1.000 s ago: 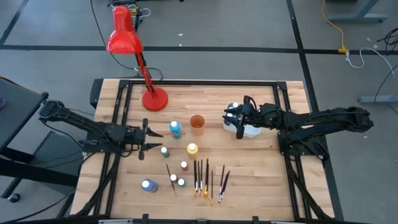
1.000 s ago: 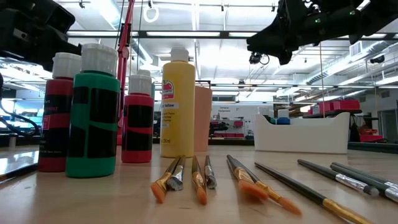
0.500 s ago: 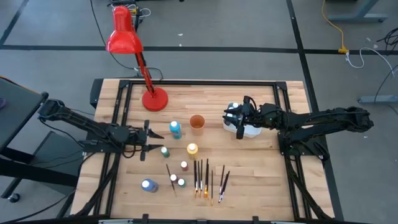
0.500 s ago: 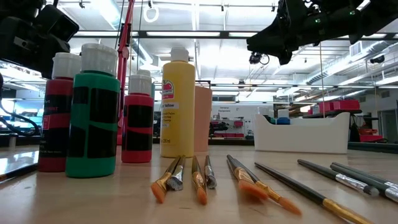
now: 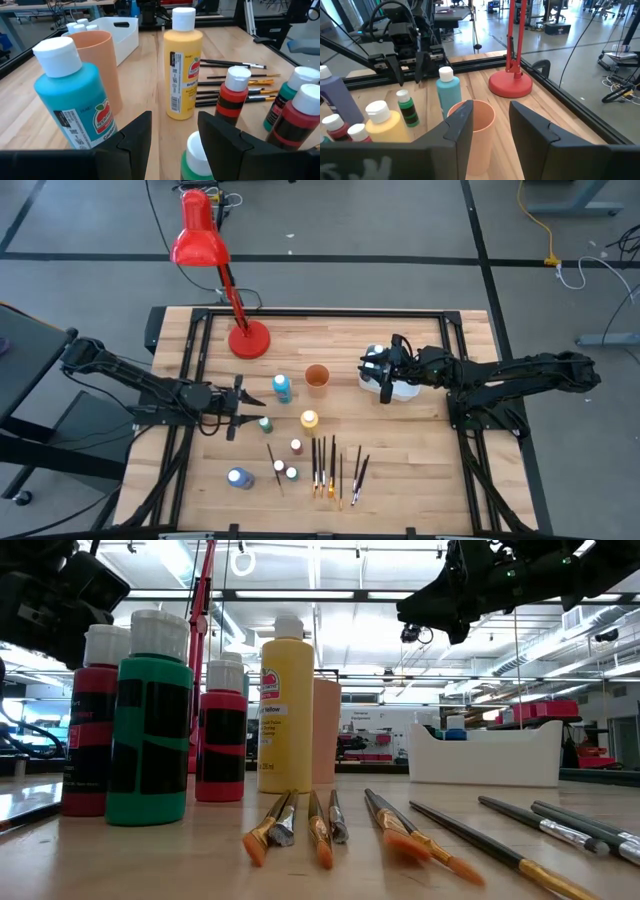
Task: Pick & Place Paint Supplies
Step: Put the top green paint bottle into the white bin
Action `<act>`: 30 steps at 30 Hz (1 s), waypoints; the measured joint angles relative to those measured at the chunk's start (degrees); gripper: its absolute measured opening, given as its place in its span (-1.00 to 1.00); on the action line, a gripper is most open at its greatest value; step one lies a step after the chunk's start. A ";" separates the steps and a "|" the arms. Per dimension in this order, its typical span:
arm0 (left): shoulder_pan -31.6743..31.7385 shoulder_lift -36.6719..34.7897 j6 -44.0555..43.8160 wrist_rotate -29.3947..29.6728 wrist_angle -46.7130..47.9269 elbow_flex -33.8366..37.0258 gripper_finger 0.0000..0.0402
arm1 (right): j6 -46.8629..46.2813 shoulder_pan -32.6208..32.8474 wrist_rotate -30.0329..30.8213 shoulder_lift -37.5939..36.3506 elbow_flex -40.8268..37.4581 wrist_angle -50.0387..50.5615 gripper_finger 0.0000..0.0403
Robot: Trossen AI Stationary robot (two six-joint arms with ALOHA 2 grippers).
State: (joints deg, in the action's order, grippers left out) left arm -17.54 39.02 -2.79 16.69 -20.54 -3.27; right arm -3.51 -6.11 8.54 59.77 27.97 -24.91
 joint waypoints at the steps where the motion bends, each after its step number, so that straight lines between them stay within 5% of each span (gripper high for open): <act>1: 0.00 0.04 -0.01 0.00 -0.02 0.00 -0.15 | 0.00 0.00 0.00 0.00 0.00 0.00 -0.36; 23: 0.02 0.25 -10.09 -5.10 0.03 0.00 -0.09 | -0.02 0.00 0.02 0.02 0.00 -0.24 -0.36; 30: 0.00 5.28 -10.29 -5.40 0.05 0.00 0.03 | -0.02 -0.01 0.02 0.02 0.00 -2.47 -0.36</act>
State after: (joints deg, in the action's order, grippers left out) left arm -17.54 44.30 -13.08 11.29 -20.49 -3.27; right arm -3.53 -6.11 8.55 59.79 27.97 -27.37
